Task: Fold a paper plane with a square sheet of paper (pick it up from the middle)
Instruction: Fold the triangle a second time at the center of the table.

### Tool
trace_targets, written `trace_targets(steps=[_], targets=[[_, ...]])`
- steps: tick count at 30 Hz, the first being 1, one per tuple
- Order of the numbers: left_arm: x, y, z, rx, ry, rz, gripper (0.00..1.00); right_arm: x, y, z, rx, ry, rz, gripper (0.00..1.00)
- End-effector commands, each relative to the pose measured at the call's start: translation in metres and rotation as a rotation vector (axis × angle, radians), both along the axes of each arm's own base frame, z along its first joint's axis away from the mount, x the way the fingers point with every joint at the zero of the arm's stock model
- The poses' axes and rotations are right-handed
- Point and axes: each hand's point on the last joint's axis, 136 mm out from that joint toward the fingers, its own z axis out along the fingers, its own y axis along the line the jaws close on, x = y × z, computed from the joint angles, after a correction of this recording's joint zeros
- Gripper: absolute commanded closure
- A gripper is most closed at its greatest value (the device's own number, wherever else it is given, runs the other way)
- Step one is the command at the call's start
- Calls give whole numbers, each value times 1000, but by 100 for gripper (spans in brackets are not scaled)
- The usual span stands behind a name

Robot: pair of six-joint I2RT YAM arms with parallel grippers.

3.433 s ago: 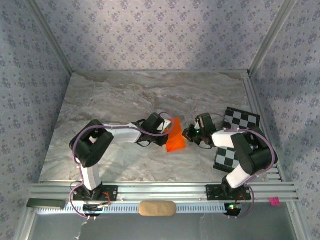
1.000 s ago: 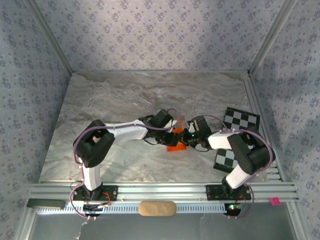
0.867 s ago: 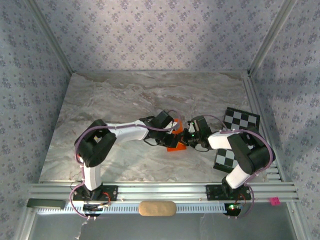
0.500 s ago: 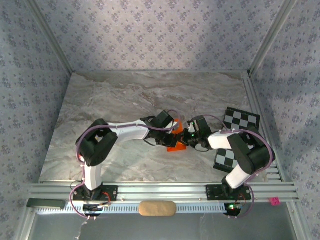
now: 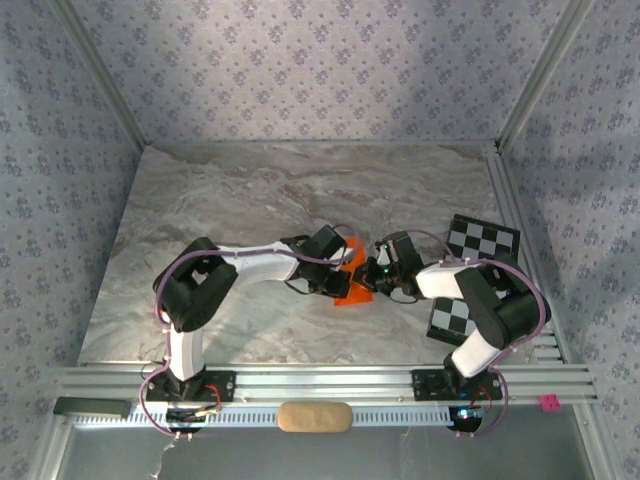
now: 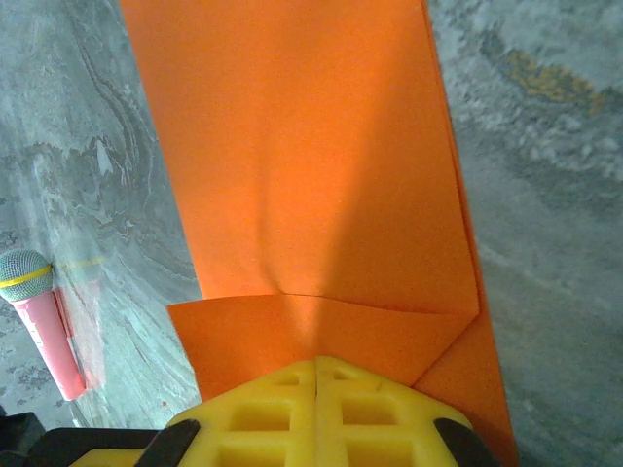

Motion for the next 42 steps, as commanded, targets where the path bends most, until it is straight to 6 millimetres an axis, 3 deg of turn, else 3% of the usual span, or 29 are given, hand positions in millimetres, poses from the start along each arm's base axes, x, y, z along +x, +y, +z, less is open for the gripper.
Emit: trace_targets(steps=[1,16,33,37,42], targets=[[-6,7,-12,31,14,-5,100,-21,-27,-36,-130,119,-52,100],[-20,23,-19,51,30,16,100,-23,-30,-39,-139,126,-55,100],[-40,56,-24,98,35,37,100,-24,-33,-39,-140,126,-61,100],[-42,56,-13,83,17,30,100,-24,-32,-38,-138,127,-59,100],[-30,43,23,-17,-61,42,100,-24,-31,-38,-134,127,-62,100]])
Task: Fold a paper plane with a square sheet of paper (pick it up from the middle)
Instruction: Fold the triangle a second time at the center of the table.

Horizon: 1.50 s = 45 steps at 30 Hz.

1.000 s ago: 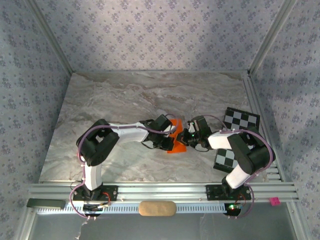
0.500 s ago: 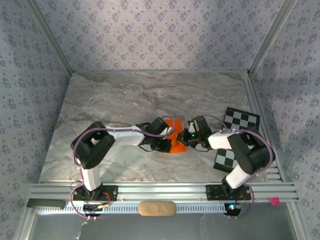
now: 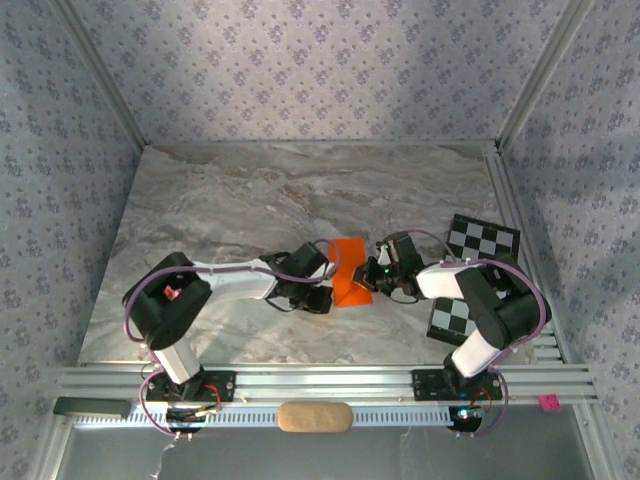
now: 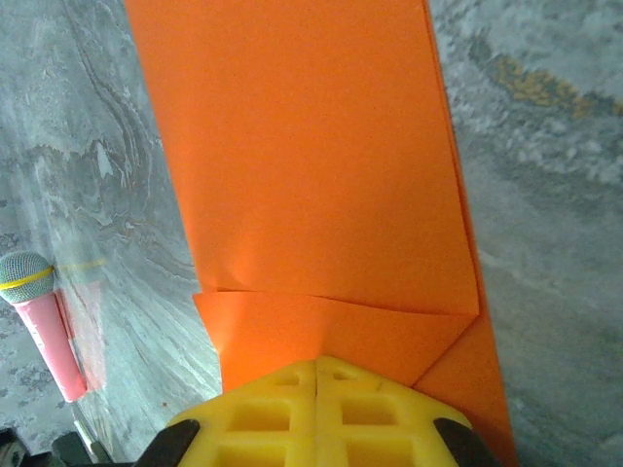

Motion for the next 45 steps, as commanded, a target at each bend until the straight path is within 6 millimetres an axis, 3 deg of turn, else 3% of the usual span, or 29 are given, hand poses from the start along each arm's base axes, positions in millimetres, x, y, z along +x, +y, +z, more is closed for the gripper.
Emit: trace_targets(steps=[1,7,16,22,31,36,42,45], targets=[[8,-6,31,-57,-61,19,100,-24,-29,-37,-132,125,-59,100],[30,-39,52,-170,-65,31,100,-23,-26,-38,-126,126,-59,100],[51,-61,25,-136,-30,57,100,-22,-24,-37,-120,125,-54,100],[49,-43,-7,-27,-18,81,100,-22,-23,-34,-112,121,-53,100],[18,8,-55,122,29,94,100,-17,-21,-22,-96,78,-43,100],[11,18,-60,143,25,66,100,-10,-16,-4,-64,7,-20,100],[15,15,-54,137,3,42,100,-6,-2,22,-15,-76,33,100],[16,13,-54,134,1,41,100,-9,7,22,-12,-76,60,100]])
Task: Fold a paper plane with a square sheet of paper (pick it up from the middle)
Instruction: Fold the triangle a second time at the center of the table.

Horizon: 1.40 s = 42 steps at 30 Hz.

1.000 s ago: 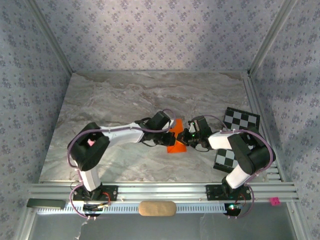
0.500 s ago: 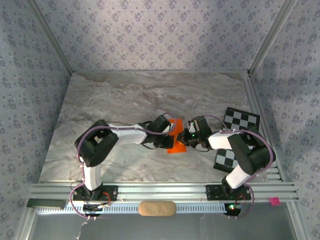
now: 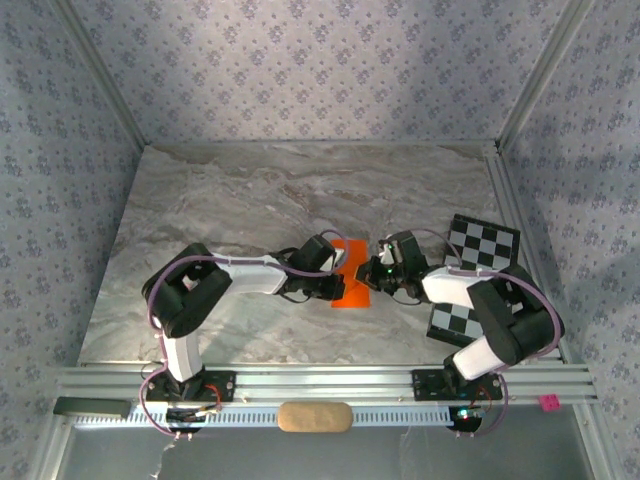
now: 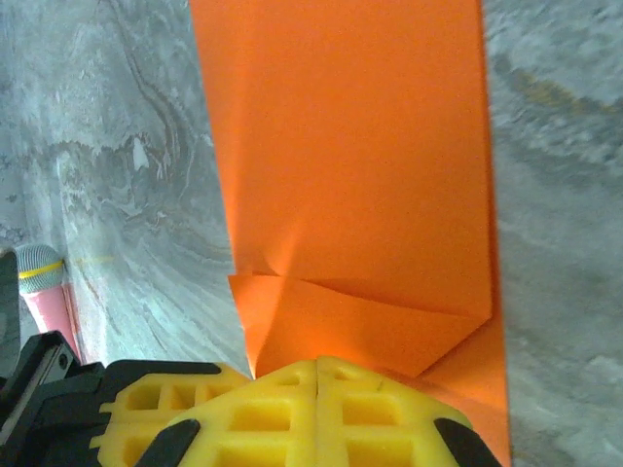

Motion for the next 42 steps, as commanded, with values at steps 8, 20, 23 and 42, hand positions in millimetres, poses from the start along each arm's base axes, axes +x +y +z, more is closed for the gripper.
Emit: trace_targets(steps=[8,20,23,42], targets=[[-26,53,-46,242,96,0,100,-4,-6,-28,-29,76,-8,100],[-28,59,-51,265,97,1,100,28,-38,-5,-6,42,-118,100],[-27,59,-50,265,94,4,100,28,-29,14,6,-14,-80,100],[-24,59,-47,270,79,-6,100,22,-45,-36,-28,99,-152,100]])
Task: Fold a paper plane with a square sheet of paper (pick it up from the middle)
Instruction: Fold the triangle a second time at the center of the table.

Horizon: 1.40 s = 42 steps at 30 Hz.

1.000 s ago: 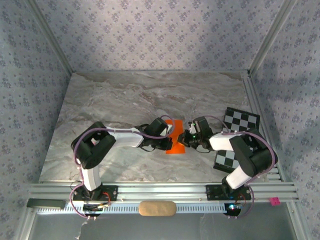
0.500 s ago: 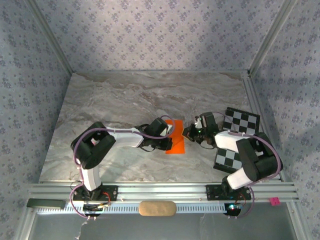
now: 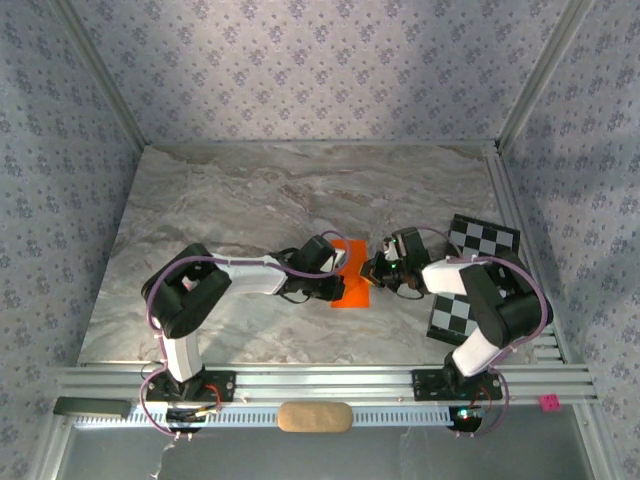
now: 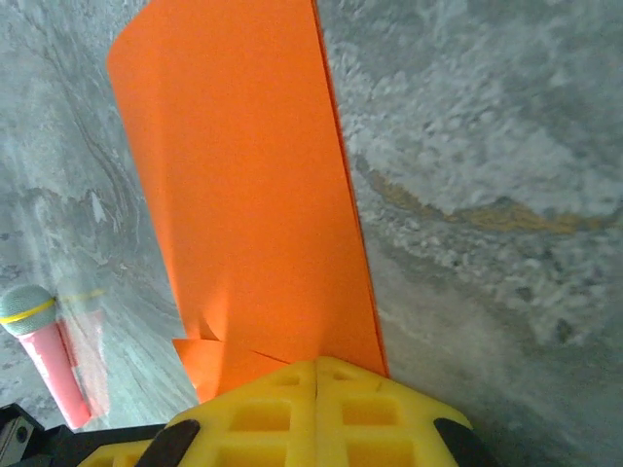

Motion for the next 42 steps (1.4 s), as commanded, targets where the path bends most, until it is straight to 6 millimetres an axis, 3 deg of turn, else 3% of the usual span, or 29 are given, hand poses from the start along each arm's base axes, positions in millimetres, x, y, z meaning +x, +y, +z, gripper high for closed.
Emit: trace_targets(steps=[1,6,10,18,26,30,35,38,42], targets=[[-25,58,-47,261,101,21,100,3,-23,-14,-24,20,-77,100],[-23,63,-46,261,94,23,100,9,-17,16,4,-73,-52,100],[-21,66,-46,266,88,26,100,1,9,36,33,-111,47,97],[-20,63,-44,250,78,20,100,-13,34,13,29,-39,120,98],[-15,60,-33,214,57,42,100,-23,14,-27,-86,70,96,100],[-4,42,-4,108,25,68,99,-30,7,-32,-118,86,86,100],[8,6,33,-64,18,101,98,-29,8,-35,-119,97,77,100],[9,-10,35,-117,53,95,98,-29,8,-37,-122,108,63,100],[11,-15,31,-114,61,100,98,-30,7,-38,-124,112,53,100]])
